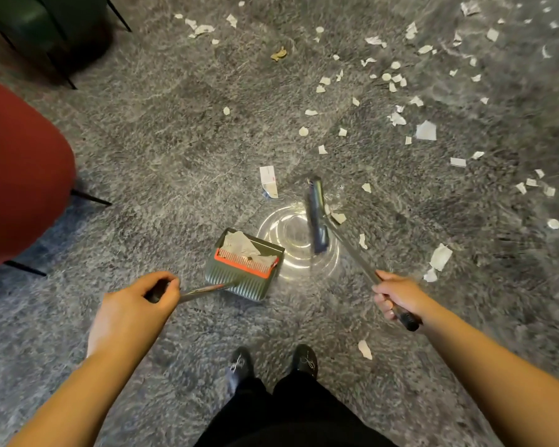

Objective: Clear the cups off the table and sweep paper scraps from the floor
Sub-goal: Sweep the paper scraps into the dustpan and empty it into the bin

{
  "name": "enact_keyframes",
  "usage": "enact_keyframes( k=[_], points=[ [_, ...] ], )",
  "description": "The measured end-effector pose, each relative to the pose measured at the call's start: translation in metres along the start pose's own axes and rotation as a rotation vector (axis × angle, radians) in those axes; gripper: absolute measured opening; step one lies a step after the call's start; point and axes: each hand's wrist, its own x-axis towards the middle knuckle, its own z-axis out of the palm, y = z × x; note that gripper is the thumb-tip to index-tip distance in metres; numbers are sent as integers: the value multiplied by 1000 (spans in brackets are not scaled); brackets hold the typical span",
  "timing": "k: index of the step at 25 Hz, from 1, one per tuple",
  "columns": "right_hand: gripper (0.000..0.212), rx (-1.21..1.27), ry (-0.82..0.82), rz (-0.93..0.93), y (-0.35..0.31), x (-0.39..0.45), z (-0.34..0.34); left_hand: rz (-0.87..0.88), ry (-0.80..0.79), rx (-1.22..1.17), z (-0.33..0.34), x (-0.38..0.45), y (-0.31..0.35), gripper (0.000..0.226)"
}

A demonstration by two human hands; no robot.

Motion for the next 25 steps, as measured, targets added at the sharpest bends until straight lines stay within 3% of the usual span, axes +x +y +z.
enact_keyframes(
  k=[6,14,19,25],
  points=[
    [44,-12,-115,-70,-59,6,82,21,-38,-8,-34,59,-12,6],
    [61,-1,-93,-32,-137,51,163,66,-29,-7,-83,152,-17,5],
    [60,-15,-112,13,-196,86,181,62,-26,13,-83,203,10,9],
    [34,-78,-169,63,-283,137,170,-9,0,22,-66,260,58,9]
  ],
)
